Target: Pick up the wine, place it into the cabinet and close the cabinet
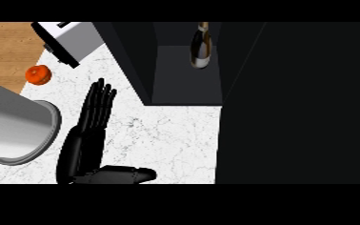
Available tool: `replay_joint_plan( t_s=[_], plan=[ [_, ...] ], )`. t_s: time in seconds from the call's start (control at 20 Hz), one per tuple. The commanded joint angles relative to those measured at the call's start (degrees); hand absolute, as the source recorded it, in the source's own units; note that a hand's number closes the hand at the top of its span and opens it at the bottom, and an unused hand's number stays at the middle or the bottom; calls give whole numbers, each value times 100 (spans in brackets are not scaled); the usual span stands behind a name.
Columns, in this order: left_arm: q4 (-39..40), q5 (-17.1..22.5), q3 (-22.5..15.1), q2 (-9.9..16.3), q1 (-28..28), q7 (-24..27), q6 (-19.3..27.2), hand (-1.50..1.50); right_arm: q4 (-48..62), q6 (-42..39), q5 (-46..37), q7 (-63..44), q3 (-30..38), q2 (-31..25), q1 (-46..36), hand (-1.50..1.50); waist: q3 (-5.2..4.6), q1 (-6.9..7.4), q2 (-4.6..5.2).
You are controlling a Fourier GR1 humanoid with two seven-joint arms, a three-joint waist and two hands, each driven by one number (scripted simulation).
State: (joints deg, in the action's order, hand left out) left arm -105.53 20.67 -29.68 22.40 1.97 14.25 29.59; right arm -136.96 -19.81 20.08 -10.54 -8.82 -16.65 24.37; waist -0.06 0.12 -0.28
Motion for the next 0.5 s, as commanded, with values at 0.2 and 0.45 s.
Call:
replay_joint_plan(
  t_s=[0.2, 0.45],
  plan=[
    [-423, 609, 464, 600, -972, 526, -1135, 150, -791, -732, -682, -34, -293, -605, 368, 150, -1, -54, -15],
    [-675, 911, 1072, 946, -1413, 559, -1703, 150, -963, -723, 307, -37, 320, -663, 377, 150, 3, -28, 6]
  ],
)
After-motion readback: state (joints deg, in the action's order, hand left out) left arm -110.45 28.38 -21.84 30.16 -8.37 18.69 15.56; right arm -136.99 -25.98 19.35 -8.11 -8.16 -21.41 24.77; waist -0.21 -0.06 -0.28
